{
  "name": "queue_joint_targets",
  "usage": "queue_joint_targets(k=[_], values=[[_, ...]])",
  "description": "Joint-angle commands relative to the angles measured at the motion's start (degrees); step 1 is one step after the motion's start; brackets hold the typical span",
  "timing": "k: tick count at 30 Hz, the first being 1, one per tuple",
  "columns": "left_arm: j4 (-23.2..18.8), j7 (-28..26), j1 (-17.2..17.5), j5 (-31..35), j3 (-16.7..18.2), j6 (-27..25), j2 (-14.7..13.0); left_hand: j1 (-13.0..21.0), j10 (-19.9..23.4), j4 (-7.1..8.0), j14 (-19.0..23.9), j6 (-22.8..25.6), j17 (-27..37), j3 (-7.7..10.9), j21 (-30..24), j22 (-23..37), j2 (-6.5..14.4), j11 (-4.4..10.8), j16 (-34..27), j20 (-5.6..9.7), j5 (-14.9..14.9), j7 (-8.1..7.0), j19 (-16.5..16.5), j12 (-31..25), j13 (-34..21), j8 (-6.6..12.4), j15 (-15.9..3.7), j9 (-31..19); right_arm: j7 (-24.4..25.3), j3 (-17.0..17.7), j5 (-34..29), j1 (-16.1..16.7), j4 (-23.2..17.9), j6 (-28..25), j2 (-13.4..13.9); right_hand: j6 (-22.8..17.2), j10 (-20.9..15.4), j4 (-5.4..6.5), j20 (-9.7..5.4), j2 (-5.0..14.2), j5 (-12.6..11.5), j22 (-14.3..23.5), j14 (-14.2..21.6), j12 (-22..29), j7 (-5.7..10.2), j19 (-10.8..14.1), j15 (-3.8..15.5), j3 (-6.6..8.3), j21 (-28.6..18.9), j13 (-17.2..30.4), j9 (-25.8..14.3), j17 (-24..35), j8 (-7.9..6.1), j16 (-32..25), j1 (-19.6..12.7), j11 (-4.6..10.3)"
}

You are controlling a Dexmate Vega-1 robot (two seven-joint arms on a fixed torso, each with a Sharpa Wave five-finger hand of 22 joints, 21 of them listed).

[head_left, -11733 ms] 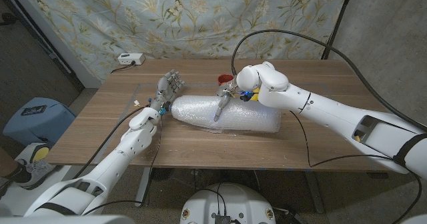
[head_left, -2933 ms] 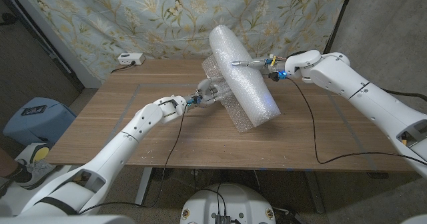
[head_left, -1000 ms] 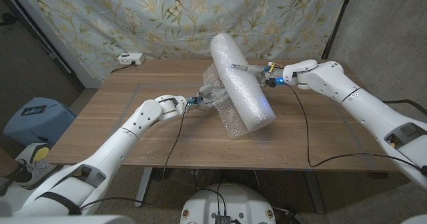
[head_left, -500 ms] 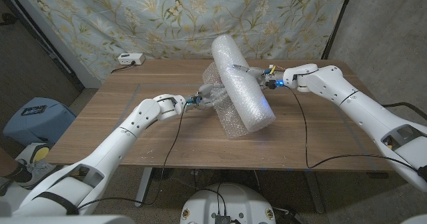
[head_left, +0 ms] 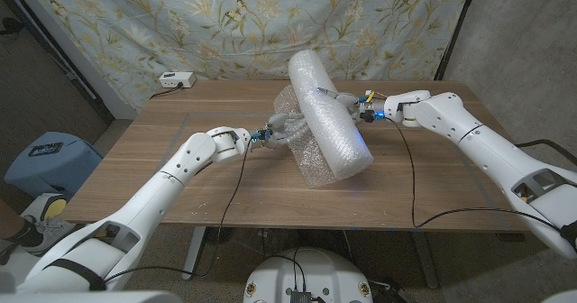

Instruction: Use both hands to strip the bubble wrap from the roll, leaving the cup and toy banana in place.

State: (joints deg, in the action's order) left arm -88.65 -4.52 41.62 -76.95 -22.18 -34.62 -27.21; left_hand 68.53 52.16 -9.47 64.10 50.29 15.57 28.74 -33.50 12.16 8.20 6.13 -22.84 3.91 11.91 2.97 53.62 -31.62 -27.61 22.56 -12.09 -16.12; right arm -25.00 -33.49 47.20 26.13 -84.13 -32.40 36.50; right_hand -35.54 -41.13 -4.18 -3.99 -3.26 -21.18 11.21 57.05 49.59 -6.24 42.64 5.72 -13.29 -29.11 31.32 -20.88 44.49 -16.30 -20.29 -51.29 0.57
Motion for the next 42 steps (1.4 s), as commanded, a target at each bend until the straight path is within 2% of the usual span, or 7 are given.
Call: queue_joint_targets(k=[1,18,42], values=[[0.2,0.0,0.1,-0.4,0.0,-0.1,0.1,0.6,-0.2,-0.03,0.8,1.3,0.3,-0.33,-0.8,0.2,0.0,0.14,0.2,0.02,0.3,1.11,-0.1,-0.7,-0.8,0.59,-0.14,-0.4,-2.6,1.2,3.2,0.6,3.8,-0.2,-1.2,-0.7,-1.8,0.35,-0.16,11.62,0.2,0.0,3.9,0.3,-0.02,0.3,6.82,-0.11,-0.6,0.9,-0.2,0.4,0.19,0.1,-11.4,1.47],[1.7,1.5,-1.0,0.0,-0.7,-0.5,0.6,0.7,-0.5,-0.09,1.2,1.1,0.9,-0.48,-2.0,0.2,-0.3,0.14,0.8,0.24,0.4,0.89,-0.3,-1.6,-2.4,1.04,-0.14,-1.1,-5.7,2.6,7.0,1.1,9.3,-0.9,-3.2,-0.7,-2.1,0.79,-0.09,11.9,0.4,0.0,4.1,0.2,-0.14,0.4,6.89,-0.17,-0.8,1.0,-0.4,0.6,0.48,0.6,-11.2,1.52],[2.3,1.3,-1.1,0.6,-0.2,-0.7,0.5,0.6,-0.3,0.05,1.7,1.2,1.7,-0.25,-3.5,0.1,-0.5,0.21,1.5,0.52,0.6,0.75,-0.7,-2.0,-3.5,1.07,-0.29,-0.8,-10.2,6.7,13.2,3.1,17.6,0.0,-7.5,-0.5,-1.4,1.48,0.31,11.97,0.9,-0.1,3.4,-0.7,-0.06,0.1,6.76,-0.34,-0.8,0.7,-0.7,0.9,0.94,1.7,-10.5,1.2]])
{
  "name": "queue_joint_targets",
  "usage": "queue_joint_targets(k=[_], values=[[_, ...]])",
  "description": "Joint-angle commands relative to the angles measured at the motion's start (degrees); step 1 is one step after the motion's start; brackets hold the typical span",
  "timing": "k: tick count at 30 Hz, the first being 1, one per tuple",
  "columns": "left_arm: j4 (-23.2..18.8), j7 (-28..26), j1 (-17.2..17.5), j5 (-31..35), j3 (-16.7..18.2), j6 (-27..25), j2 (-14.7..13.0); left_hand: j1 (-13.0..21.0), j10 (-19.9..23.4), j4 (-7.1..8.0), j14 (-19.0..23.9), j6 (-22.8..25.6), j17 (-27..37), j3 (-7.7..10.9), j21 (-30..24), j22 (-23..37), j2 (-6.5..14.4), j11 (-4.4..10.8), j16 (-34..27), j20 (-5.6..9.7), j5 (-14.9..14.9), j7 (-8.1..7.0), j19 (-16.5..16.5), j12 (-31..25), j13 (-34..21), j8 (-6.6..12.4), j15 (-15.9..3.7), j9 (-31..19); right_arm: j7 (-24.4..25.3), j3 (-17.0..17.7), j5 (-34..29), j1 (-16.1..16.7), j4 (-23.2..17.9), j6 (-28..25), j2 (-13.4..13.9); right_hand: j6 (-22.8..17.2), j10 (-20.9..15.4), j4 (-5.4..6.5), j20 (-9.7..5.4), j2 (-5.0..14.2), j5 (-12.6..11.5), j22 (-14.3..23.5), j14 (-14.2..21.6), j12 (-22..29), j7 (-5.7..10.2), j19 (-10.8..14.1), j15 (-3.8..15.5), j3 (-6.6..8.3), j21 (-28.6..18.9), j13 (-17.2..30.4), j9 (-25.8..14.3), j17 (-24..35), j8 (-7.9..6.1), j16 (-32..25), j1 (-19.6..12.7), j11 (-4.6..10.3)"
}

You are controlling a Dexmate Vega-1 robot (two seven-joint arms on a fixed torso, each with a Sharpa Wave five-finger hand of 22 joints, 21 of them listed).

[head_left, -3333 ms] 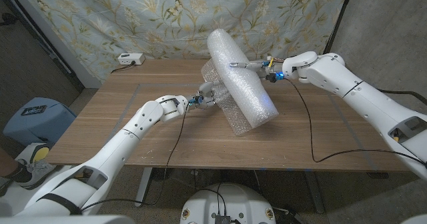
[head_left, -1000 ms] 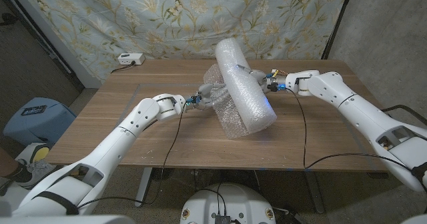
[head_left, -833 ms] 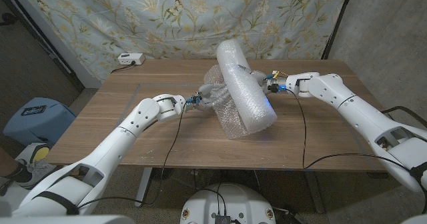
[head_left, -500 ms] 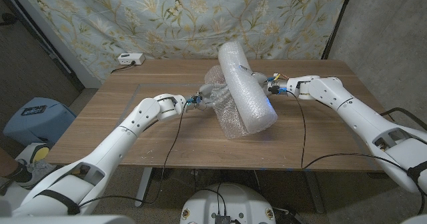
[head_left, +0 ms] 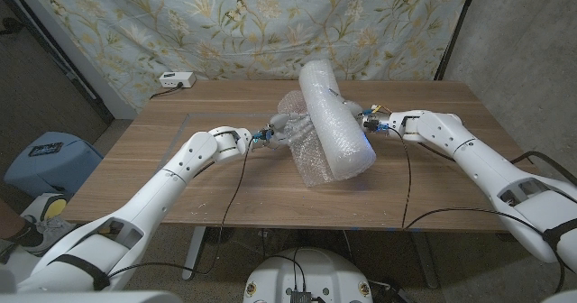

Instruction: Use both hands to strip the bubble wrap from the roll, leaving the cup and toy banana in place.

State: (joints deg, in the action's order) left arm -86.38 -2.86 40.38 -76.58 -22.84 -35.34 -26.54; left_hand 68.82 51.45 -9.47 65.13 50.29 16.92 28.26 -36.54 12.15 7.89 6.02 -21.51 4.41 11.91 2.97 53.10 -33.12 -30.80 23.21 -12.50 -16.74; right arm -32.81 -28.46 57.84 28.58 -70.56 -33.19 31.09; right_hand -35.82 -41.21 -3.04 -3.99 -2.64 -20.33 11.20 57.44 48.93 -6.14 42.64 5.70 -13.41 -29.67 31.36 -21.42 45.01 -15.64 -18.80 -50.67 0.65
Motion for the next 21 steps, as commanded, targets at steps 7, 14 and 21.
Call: queue_joint_targets(k=[7,14,21], values=[[-0.1,-0.6,0.0,0.1,0.6,-0.5,-0.5,0.4,0.4,0.02,0.8,1.4,0.6,0.32,-0.9,0.1,-0.2,0.33,0.3,0.09,0.6,0.66,-0.2,-0.5,-0.6,0.49,0.08,-0.1,-3.3,2.3,3.2,0.6,5.7,0.5,-2.8,-0.6,-1.8,0.42,0.26,11.42,0.2,-0.1,3.5,0.1,-0.12,0.3,6.83,-0.13,-0.4,0.7,-0.2,0.4,0.24,0.3,-11.2,1.03],[0.6,-0.2,-0.8,0.5,0.3,-1.0,-0.6,0.4,0.4,0.0,0.9,1.3,0.8,0.43,-1.4,0.1,-0.3,0.54,0.4,0.12,0.7,0.81,-0.4,-0.5,-0.9,0.48,0.05,0.0,-4.4,2.4,3.2,0.4,6.7,0.3,-3.2,-0.7,-1.6,0.47,0.25,11.41,0.3,-0.1,3.3,0.0,-0.09,0.2,6.83,-0.09,-0.4,0.9,-0.3,0.5,0.29,0.5,-11.2,1.1],[0.8,0.1,-1.4,1.1,0.1,-1.5,-1.0,0.4,0.3,0.02,1.0,1.4,1.0,0.51,-1.7,0.1,-0.3,0.39,0.6,0.19,0.7,0.67,-0.5,-0.5,-1.1,0.52,0.08,0.0,-6.0,2.4,3.2,0.3,7.7,0.5,-3.6,-0.3,-1.0,0.82,0.77,11.22,0.6,-0.1,2.8,-0.5,-0.34,-0.2,6.25,-0.29,-0.3,0.7,-0.4,0.7,0.55,0.9,-10.7,0.55]])
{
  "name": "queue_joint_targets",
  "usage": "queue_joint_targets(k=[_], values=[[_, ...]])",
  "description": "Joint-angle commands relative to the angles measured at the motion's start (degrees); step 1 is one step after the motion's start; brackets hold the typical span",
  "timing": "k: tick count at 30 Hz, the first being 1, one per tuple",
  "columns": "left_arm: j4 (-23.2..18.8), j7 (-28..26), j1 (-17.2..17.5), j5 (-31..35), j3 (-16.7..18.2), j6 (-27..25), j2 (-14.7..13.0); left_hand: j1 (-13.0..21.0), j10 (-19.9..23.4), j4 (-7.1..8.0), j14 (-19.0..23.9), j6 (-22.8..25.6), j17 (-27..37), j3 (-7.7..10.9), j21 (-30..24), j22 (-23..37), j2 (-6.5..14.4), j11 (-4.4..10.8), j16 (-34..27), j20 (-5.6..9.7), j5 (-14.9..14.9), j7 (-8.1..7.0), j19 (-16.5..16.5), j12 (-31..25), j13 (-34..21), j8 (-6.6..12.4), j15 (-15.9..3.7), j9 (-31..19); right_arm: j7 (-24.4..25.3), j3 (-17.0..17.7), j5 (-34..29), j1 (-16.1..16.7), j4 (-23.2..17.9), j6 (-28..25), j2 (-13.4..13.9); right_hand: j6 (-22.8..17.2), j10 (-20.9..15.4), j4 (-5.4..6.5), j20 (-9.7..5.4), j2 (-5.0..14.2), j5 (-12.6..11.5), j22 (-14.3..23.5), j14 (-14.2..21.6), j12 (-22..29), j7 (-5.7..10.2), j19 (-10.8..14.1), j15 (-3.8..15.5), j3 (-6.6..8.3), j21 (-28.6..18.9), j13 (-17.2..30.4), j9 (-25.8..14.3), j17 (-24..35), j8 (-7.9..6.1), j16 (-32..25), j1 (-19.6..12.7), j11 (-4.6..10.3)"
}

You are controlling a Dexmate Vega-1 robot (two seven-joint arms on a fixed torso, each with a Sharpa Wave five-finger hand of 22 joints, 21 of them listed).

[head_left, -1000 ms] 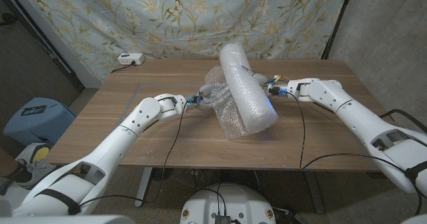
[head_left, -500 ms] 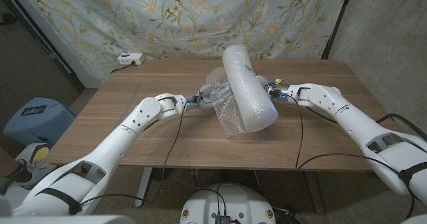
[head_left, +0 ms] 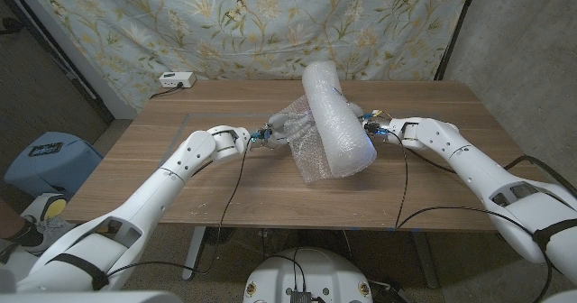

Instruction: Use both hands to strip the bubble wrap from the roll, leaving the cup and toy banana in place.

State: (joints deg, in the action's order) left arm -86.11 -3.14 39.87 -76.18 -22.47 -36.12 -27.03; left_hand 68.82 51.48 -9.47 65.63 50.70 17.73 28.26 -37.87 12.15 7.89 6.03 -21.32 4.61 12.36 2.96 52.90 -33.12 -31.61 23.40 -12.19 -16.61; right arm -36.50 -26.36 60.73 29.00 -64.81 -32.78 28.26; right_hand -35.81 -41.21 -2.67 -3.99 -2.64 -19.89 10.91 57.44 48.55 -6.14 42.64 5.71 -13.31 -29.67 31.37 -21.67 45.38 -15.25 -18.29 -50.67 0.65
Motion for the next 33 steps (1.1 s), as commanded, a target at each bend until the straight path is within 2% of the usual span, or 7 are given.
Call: queue_joint_targets(k=[1,9,13,19,33], values=[[0.5,0.4,-1.0,0.7,-0.2,-0.8,-0.5,0.3,0.4,0.03,0.5,1.0,0.3,0.52,-0.5,0.1,-0.3,0.32,0.4,-0.04,0.2,0.76,-0.3,-0.6,-0.3,0.33,-0.22,-0.1,-2.3,0.3,0.2,-0.1,1.9,0.1,-0.8,-0.3,-0.9,0.53,0.84,11.24,0.2,0.2,2.7,-0.2,-0.46,-0.3,6.06,-0.43,-0.2,0.6,-0.1,0.3,0.2,0.5,-10.6,0.38],[0.7,0.6,-1.1,0.8,-0.1,-1.1,-0.7,0.3,0.4,0.03,0.7,1.0,0.5,0.62,-1.0,0.0,-0.4,0.33,0.6,0.05,0.3,0.78,-0.4,-0.5,-0.6,0.37,-0.32,0.0,-3.6,0.4,0.3,-0.3,3.1,-0.1,-1.2,0.4,0.6,1.21,1.66,10.84,0.6,0.1,1.6,-1.5,-1.1,-0.8,5.06,-1.0,-0.1,-0.1,-0.2,-0.1,0.65,1.5,-9.5,-0.64],[0.7,0.7,-1.2,0.8,-0.1,-1.3,-0.8,0.3,0.5,0.04,0.7,0.9,0.6,0.67,-1.2,0.0,-0.4,0.84,0.7,0.03,0.3,0.81,-0.6,-0.5,-0.7,0.34,-0.24,0.0,-4.4,0.6,0.5,-0.5,3.9,-0.4,-1.5,0.7,0.8,1.53,1.85,10.64,0.7,0.1,1.3,-2.0,-1.33,-1.0,4.72,-1.32,0.0,-0.6,-0.3,-0.3,0.84,1.9,-9.0,-0.87],[0.3,0.6,-1.0,0.6,0.2,-1.6,-1.1,0.2,0.6,0.11,0.8,1.0,0.9,0.74,-1.7,0.0,-0.4,0.48,0.8,0.06,0.3,0.77,-0.7,-0.6,-0.9,0.38,-0.24,0.0,-5.0,0.6,0.4,-0.7,4.3,-0.6,-1.8,1.4,1.8,1.97,2.47,10.2,0.9,0.0,0.5,-2.6,-1.83,-1.4,4.3,-1.89,0.2,-0.7,-0.3,-0.7,1.27,2.7,-8.3,-1.69],[-0.8,0.1,-0.2,-0.1,0.9,-2.0,-1.8,0.2,0.7,-0.05,1.1,1.0,1.4,0.94,-2.7,-0.1,-0.6,0.46,1.0,0.25,0.3,0.63,-0.9,-0.4,-1.2,0.48,-0.45,0.0,-5.7,0.9,0.6,-0.6,4.8,-1.2,-2.1,2.5,3.2,3.9,3.3,9.25,0.8,0.0,-0.5,-3.7,-2.27,-2.1,3.43,-3.75,0.7,-1.0,-0.2,-1.4,1.93,3.9,-5.0,-2.72]])
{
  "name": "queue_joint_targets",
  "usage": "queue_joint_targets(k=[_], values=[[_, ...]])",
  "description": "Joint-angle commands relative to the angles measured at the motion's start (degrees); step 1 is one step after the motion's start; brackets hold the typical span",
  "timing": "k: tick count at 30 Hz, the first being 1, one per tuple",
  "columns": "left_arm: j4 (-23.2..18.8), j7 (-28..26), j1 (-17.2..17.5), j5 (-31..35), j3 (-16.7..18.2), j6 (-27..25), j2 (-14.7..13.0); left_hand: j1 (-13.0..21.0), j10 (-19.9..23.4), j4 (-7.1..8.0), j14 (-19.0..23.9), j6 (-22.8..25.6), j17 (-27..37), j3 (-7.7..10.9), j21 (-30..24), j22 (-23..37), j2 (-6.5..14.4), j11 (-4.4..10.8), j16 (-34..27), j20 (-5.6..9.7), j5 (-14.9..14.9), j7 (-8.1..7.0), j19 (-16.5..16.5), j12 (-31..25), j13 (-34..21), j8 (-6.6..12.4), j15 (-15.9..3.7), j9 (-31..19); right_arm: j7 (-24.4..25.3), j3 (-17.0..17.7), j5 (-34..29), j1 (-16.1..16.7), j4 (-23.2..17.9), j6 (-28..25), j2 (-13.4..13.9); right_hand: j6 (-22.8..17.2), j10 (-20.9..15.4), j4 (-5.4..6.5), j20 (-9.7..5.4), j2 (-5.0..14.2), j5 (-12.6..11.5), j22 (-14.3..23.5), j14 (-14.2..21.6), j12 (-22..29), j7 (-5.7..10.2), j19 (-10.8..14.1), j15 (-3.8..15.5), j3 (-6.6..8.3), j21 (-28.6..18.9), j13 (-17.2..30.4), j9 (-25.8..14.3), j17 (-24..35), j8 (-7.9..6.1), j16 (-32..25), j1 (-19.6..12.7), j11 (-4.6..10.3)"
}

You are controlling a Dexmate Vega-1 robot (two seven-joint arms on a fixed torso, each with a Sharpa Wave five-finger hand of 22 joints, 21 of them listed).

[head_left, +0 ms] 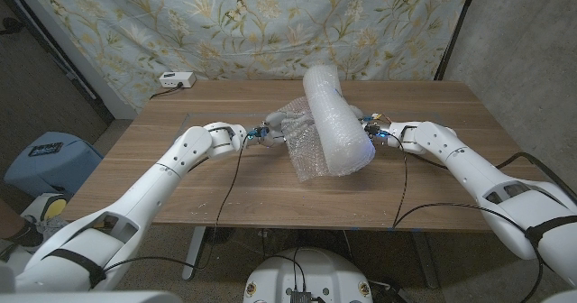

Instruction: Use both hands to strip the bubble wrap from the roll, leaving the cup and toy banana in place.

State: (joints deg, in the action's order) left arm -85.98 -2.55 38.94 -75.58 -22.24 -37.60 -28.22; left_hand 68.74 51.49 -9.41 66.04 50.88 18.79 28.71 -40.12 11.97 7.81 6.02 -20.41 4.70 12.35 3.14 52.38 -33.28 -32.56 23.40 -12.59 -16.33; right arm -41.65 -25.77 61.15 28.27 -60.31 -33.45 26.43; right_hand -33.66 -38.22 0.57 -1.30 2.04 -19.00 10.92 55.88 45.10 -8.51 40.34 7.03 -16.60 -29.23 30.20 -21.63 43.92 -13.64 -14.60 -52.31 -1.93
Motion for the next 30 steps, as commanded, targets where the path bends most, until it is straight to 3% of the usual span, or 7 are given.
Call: queue_joint_targets(k=[1,12,30], values=[[-1.2,-0.5,0.9,-0.8,0.7,-0.7,-0.9,0.3,0.7,-0.13,0.7,0.8,0.4,0.52,-0.5,0.1,-0.5,0.41,0.1,0.15,0.3,0.46,-0.3,-0.2,-0.3,0.48,-0.07,-0.2,-0.6,0.4,0.2,0.2,0.5,-0.4,-0.4,0.3,0.2,0.84,0.63,4.52,-0.1,0.0,1.2,-0.3,0.03,0.2,1.95,-0.6,0.2,0.2,-0.3,0.0,0.32,0.2,-3.1,-0.19],[-5.1,-3.0,2.7,-1.5,2.3,-0.4,-3.5,0.2,0.7,-0.01,1.2,0.9,0.9,0.58,-1.3,0.0,-0.5,0.69,0.1,0.28,0.3,0.56,-0.5,0.0,-0.4,0.52,-0.03,-0.2,-1.6,0.8,0.6,0.9,0.9,0.4,-0.9,0.2,0.1,2.46,1.02,4.41,-0.5,0.0,1.0,-0.8,-0.33,0.2,1.53,-1.59,0.4,-0.2,-0.2,-0.3,0.42,0.6,-0.6,-0.72],[-6.3,-3.6,2.7,-1.9,1.7,-0.2,-4.5,0.4,1.0,-0.15,1.4,0.7,1.5,0.84,-2.6,-0.1,-0.7,0.59,0.3,0.35,0.3,0.62,-1.0,0.3,-0.7,0.47,-0.27,-0.2,-2.7,1.0,0.5,1.4,0.5,1.9,-1.0,0.4,1.0,3.31,1.55,3.97,-1.3,-0.1,-0.1,-1.8,-0.51,-0.5,0.9,-2.09,1.0,-0.6,0.0,-0.8,0.7,1.4,0.4,-1.28]])
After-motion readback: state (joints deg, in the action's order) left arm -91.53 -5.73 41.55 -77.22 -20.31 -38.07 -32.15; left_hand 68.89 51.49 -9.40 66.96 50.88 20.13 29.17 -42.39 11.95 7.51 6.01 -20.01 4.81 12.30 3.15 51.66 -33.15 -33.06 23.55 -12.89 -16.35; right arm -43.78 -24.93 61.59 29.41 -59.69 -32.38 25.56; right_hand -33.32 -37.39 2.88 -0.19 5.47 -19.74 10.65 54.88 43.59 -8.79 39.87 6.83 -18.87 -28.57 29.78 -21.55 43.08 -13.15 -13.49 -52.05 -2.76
